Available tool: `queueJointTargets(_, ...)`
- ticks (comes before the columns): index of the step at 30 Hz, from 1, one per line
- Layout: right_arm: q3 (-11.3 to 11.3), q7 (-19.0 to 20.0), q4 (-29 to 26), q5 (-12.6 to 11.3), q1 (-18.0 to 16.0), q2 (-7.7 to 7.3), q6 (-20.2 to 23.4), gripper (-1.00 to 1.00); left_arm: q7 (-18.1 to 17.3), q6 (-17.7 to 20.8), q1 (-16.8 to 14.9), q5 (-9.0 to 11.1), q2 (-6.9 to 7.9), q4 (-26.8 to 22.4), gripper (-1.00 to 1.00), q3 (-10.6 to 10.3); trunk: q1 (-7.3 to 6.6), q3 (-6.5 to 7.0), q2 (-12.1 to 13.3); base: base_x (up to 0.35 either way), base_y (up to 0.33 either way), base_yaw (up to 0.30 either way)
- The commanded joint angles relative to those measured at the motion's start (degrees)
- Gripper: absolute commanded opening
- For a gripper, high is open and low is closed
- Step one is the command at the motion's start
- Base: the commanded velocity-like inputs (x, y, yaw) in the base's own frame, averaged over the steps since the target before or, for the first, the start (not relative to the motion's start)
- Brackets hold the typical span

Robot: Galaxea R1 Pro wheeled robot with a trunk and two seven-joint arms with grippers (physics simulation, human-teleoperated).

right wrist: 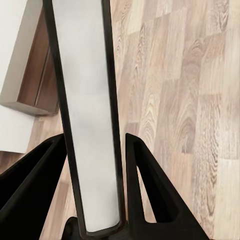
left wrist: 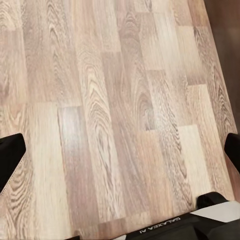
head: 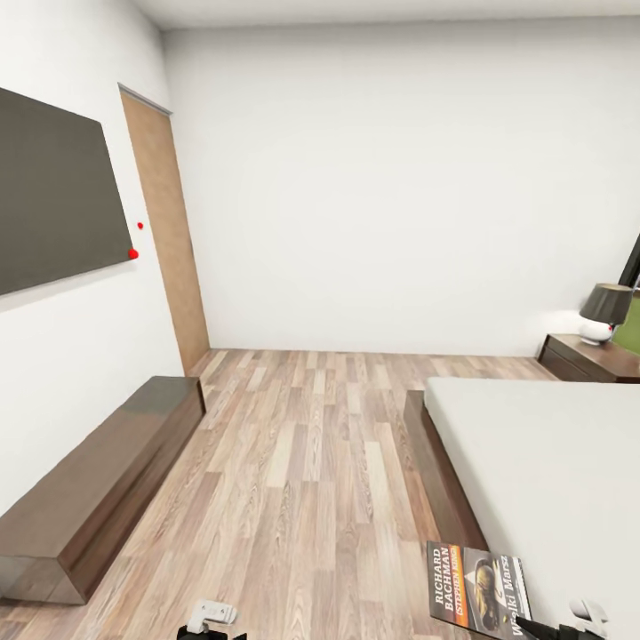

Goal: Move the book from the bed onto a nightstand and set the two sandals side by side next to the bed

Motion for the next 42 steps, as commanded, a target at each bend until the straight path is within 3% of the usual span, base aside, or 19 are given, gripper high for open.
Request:
queueJointTargets(1, 0.20, 0.12, 0.01, -0.51, -0.03, -0.01, 0.06, -1.00, -0.13, -0.23, -0.02, -0.60, 0.01, 0.05, 1.00, 0.48, 0.06, 0.00, -0.03, 0.333, 0.000, 0.000)
queueJointTargets(42, 0.23, -0.08, 0.01, -0.50, -0.03, -0.01, 0.06, -1.00, -0.13, -0.51, -0.02, -0.16, 0.01, 0.14, 1.00, 0.73, 0.06, 0.04, -0.03, 0.333, 0.000, 0.000)
